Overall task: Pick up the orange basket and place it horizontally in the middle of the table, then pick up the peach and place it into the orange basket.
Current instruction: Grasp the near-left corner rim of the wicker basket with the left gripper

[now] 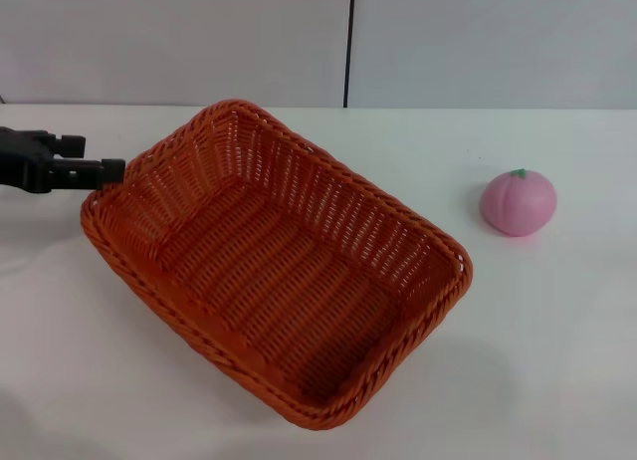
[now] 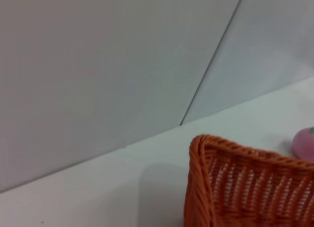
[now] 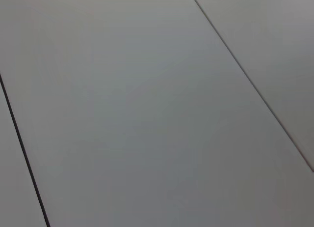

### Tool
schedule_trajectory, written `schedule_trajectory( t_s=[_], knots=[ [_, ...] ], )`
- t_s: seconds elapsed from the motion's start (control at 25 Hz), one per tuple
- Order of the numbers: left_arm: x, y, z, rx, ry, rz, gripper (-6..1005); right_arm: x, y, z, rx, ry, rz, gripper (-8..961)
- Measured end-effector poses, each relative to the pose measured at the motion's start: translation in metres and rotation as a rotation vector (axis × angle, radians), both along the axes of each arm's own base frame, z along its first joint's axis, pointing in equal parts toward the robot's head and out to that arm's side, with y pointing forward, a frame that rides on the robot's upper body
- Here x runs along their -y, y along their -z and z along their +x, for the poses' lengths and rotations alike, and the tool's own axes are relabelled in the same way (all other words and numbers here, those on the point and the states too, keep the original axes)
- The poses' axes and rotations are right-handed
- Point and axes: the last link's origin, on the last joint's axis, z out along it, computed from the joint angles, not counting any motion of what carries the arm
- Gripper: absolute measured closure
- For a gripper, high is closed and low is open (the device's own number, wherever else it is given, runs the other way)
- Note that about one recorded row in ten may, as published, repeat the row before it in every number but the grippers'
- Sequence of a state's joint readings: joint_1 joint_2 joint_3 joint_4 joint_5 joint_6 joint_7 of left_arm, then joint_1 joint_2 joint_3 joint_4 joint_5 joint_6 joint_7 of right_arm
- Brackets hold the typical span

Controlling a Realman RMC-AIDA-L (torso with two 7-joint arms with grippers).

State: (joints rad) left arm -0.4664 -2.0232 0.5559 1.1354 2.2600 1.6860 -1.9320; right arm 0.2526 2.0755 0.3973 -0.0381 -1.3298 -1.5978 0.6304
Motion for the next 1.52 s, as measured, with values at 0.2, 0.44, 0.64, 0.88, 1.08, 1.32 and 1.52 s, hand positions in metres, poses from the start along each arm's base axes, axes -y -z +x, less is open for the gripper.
schedule_trajectory(
  t_s=[0.2,0.44,0.64,0.88,1.08,1.32,1.52],
  knots=[
    [-0.004,0.009,0.000,-0.044,-0.014,-0.027,220,0.001,0.000,0.000,0.001,0.001,0.000,416],
    [-0.007,0.018,0.002,-0.076,-0.018,-0.049,222,0.000,0.000,0.001,0.001,0.003,-0.001,416],
    [-0.014,0.034,-0.001,-0.141,-0.030,-0.090,224,0.000,0.000,0.001,-0.004,0.008,-0.004,416],
    [-0.015,0.039,0.000,-0.152,-0.028,-0.105,226,-0.001,0.001,0.002,-0.007,0.010,-0.007,416],
    [-0.015,0.042,0.001,-0.161,-0.025,-0.118,227,-0.001,0.000,0.002,-0.006,0.011,-0.002,416],
    [-0.017,0.043,0.003,-0.165,-0.019,-0.116,249,-0.001,-0.001,0.002,-0.005,0.012,-0.001,415],
    [-0.018,0.043,0.004,-0.165,-0.018,-0.114,352,0.000,0.000,0.003,-0.009,0.017,0.001,415]
  ],
)
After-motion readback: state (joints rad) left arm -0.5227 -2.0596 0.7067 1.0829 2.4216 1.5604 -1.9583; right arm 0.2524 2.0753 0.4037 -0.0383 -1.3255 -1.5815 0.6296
